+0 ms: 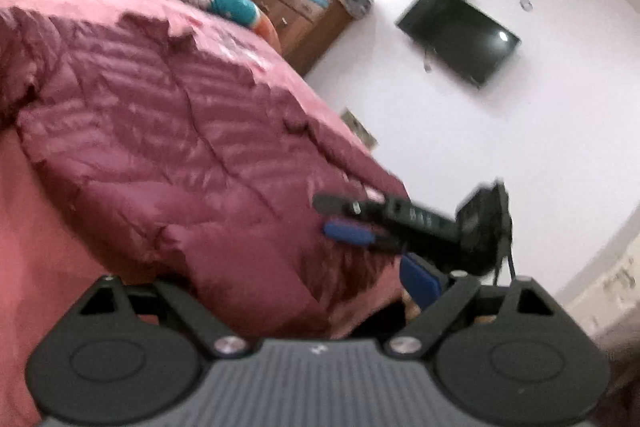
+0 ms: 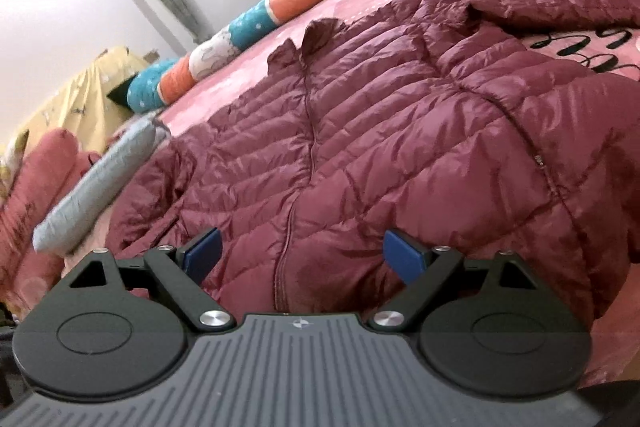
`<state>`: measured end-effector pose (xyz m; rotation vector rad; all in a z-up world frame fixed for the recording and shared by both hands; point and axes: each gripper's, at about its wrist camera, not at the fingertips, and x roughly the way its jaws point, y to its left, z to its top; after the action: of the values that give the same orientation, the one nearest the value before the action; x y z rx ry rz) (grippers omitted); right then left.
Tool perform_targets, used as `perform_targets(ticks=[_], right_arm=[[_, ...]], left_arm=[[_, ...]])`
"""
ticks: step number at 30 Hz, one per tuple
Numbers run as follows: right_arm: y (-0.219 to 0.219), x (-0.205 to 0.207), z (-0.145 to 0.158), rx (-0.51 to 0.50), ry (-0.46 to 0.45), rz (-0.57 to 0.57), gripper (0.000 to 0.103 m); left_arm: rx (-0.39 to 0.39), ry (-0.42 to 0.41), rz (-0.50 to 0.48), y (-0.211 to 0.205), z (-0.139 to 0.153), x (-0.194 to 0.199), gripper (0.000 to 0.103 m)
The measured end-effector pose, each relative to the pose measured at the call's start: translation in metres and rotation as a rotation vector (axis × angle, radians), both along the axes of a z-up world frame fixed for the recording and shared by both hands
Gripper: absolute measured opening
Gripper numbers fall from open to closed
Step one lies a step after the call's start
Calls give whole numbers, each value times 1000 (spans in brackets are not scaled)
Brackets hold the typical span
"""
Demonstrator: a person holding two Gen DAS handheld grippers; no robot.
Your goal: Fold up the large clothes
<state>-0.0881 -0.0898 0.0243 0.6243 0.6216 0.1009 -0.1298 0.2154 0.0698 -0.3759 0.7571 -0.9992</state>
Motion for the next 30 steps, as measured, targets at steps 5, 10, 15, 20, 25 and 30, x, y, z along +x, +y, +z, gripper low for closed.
perform_targets(ticks=[5,10,15,20,25,30], right_arm=[[-7,-5,0,52,-14,-35,103],[-12,-12,0,85,-29,-63,103],[-19,-24,6,116,-66,-89,103],[-48,-53,27,108,-117,-192,103],[-94,-93,34,-18,-68,-379,103],[-139,-111,7,-27,-1,-419,103]], left_arm=[[44,10,106,-17,8,7,71],[139,79,223,-29,7,23,28],[180,114,312,-21,0,27,23],[179,131,351,-16,-4,33,23],[171,161,359,-12,-11,38,23],[169,183,340,-10,-20,39,28]])
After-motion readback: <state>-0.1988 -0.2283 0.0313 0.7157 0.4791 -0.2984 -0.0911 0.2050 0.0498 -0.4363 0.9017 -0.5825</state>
